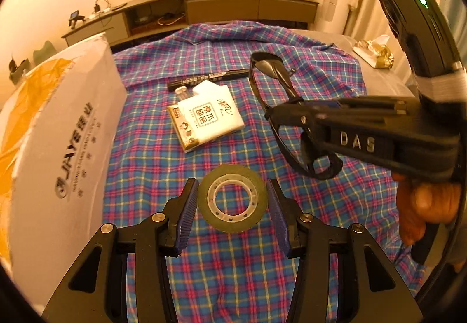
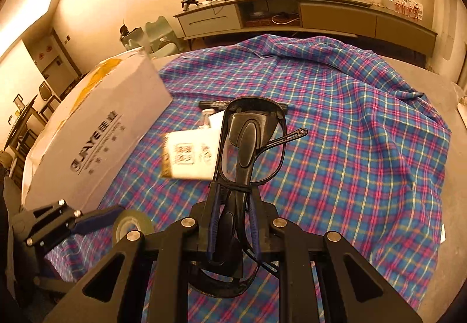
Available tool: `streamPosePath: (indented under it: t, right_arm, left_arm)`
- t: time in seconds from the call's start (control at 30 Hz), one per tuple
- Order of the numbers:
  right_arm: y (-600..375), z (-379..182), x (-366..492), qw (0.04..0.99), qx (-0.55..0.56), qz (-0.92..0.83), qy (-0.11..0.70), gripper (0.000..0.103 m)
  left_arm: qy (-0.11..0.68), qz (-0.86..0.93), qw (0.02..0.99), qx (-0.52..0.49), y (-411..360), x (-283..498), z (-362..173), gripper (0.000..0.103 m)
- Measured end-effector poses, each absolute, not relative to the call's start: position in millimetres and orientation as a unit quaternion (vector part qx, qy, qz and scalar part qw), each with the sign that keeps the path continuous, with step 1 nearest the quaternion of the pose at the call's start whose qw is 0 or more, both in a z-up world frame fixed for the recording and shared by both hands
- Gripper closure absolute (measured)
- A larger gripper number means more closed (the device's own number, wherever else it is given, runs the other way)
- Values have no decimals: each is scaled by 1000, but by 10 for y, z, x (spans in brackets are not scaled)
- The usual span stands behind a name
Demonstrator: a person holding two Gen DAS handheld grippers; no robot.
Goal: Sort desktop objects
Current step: 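Lift the tape roll and the glasses off the cloth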
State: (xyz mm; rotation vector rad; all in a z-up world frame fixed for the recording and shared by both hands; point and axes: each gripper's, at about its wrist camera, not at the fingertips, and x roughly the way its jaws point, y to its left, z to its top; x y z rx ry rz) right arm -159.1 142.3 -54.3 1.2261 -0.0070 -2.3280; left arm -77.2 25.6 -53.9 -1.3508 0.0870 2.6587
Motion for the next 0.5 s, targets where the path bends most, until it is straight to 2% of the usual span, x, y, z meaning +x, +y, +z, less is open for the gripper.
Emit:
streamPosePath:
  t: [0.5]
  right_arm:
    - [1382, -477, -885, 248, 428, -869, 13, 83]
  left_arm:
    - [44, 901, 52, -428, 186, -295, -209, 54]
